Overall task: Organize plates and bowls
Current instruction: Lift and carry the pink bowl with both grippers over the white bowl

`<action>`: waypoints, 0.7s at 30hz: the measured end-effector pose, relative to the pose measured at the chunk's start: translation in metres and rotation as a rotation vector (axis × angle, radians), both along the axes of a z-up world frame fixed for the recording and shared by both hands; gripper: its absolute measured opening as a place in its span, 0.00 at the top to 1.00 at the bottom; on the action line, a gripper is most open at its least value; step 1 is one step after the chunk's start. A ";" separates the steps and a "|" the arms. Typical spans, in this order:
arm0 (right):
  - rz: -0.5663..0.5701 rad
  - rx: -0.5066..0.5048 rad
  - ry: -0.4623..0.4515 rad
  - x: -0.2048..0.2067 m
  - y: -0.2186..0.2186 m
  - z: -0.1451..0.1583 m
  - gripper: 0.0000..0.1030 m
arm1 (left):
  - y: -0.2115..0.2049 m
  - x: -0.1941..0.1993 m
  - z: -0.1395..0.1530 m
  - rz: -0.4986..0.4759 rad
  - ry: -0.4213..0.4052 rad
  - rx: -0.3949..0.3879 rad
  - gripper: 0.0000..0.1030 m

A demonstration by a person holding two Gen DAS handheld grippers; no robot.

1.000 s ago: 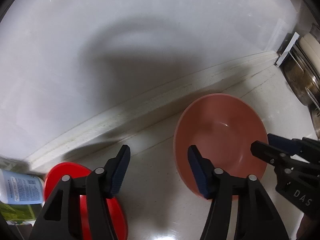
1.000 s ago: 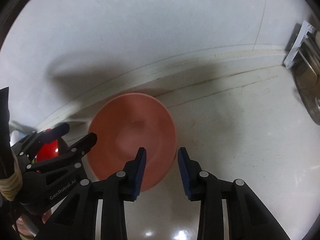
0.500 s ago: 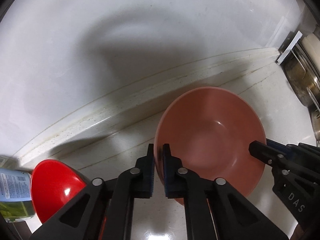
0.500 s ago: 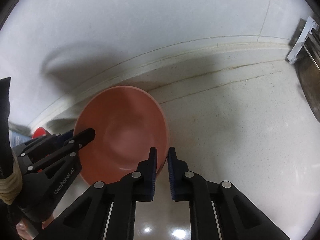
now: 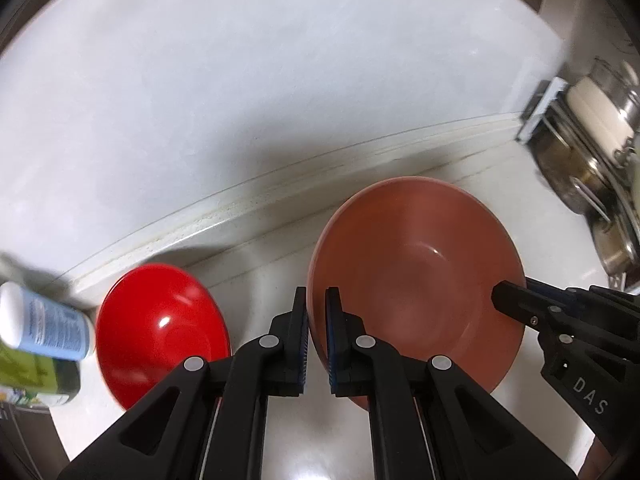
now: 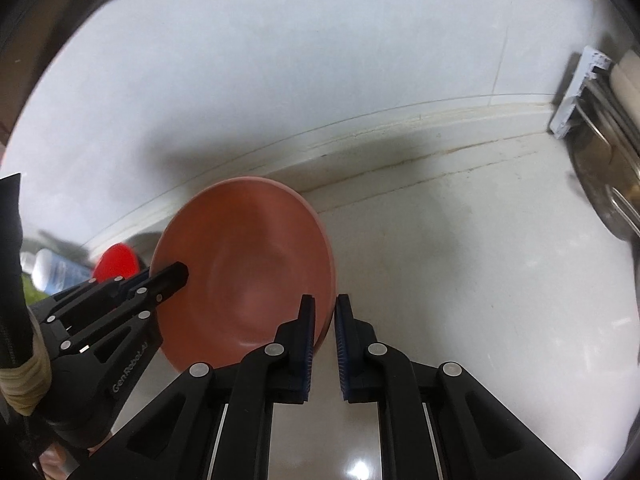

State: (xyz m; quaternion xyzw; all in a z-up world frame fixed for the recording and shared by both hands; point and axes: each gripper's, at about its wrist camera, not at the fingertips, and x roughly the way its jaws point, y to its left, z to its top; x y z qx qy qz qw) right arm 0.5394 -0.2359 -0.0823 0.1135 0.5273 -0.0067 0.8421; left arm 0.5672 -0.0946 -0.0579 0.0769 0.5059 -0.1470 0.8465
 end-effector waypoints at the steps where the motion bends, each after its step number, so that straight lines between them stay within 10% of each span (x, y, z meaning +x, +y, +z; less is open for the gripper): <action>1: 0.001 -0.001 -0.004 -0.006 0.001 0.003 0.89 | 0.000 -0.006 0.005 -0.005 -0.007 -0.003 0.91; 21: -0.026 -0.035 -0.110 -0.139 -0.014 0.054 0.89 | -0.025 -0.152 0.051 -0.083 -0.103 -0.048 0.90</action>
